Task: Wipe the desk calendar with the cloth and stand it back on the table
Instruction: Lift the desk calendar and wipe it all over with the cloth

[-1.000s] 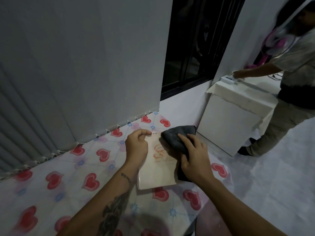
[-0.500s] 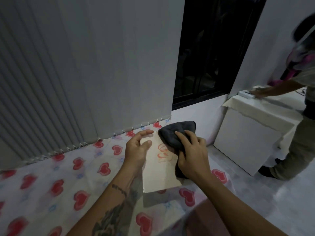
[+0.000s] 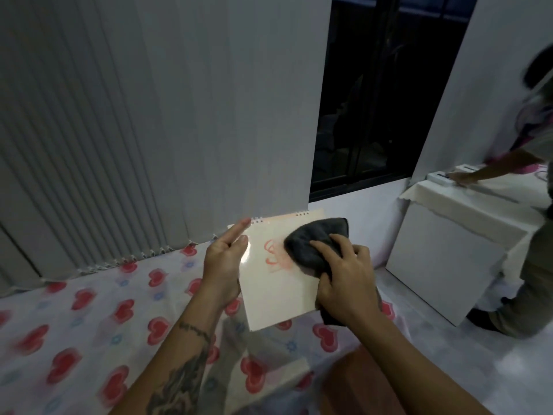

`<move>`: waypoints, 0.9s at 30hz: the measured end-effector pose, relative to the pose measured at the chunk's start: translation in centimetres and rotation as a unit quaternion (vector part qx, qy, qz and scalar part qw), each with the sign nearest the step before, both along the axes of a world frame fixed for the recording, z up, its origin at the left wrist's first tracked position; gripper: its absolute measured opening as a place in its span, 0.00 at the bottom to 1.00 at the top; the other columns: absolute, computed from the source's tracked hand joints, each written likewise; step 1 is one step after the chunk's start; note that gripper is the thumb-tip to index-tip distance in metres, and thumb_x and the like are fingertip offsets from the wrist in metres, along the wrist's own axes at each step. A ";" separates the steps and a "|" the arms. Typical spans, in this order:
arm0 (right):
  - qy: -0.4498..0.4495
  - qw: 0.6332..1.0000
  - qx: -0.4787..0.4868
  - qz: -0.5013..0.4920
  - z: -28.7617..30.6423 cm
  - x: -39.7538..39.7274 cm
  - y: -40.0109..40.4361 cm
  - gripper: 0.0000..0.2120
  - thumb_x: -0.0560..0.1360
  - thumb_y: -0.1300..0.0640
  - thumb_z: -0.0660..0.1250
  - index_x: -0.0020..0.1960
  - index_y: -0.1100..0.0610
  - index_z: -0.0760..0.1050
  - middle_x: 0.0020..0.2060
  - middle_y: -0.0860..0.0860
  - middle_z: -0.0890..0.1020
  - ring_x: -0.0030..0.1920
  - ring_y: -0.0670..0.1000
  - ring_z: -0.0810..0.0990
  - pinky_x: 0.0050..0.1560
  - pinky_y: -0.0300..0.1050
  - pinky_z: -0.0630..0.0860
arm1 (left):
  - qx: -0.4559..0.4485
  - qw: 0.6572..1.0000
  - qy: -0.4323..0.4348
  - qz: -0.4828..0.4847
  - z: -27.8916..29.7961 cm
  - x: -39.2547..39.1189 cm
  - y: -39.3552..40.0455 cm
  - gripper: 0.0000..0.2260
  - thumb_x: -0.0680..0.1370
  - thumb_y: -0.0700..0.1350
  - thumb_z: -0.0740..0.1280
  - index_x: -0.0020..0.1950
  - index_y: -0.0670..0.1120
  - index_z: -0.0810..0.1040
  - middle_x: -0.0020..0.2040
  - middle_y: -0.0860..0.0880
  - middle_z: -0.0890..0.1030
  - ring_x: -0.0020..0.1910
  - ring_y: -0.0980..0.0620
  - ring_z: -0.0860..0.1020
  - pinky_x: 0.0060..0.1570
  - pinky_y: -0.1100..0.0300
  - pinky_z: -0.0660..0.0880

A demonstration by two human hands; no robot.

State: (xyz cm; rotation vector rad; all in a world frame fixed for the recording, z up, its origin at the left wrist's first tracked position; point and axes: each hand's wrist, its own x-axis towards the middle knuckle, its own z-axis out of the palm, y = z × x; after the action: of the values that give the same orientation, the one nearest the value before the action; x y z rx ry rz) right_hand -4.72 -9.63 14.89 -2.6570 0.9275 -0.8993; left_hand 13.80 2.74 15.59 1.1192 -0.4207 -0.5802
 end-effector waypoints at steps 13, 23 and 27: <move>-0.012 0.998 -0.020 0.050 0.8 0.4 4.0 0.26 0.65 0.58 0.64 0.63 0.45 0.75 0.67 0.49 0.72 0.57 0.55 0.68 0.55 0.52 0.72 | -0.031 0.996 -0.081 -0.005 1.6 1.2 4.3 0.21 0.80 0.33 0.60 0.63 0.56 0.80 0.47 0.60 0.86 0.40 0.55 0.84 0.38 0.57 0.82; 0.036 0.998 -0.048 -0.023 3.2 5.9 10.9 0.35 0.67 0.49 0.57 0.74 0.37 0.56 0.73 0.52 0.63 0.55 0.56 0.64 0.53 0.50 0.69 | -0.005 0.985 -0.164 -0.053 1.2 3.5 6.8 0.19 0.81 0.33 0.60 0.61 0.53 0.82 0.64 0.47 0.81 0.64 0.44 0.77 0.66 0.41 0.71; 0.051 0.997 -0.042 -0.033 2.7 6.8 11.7 0.32 0.70 0.48 0.56 0.73 0.37 0.58 0.75 0.51 0.60 0.59 0.57 0.63 0.57 0.51 0.69 | -0.028 0.988 -0.144 -0.056 1.4 4.6 7.5 0.20 0.81 0.32 0.60 0.61 0.54 0.81 0.64 0.46 0.80 0.63 0.45 0.78 0.66 0.43 0.71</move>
State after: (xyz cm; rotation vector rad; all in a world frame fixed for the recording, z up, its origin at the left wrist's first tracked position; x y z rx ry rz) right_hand 2.03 2.04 17.59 -2.7817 1.0265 -0.8424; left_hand 18.39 10.19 16.94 1.1340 -0.7501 -0.5024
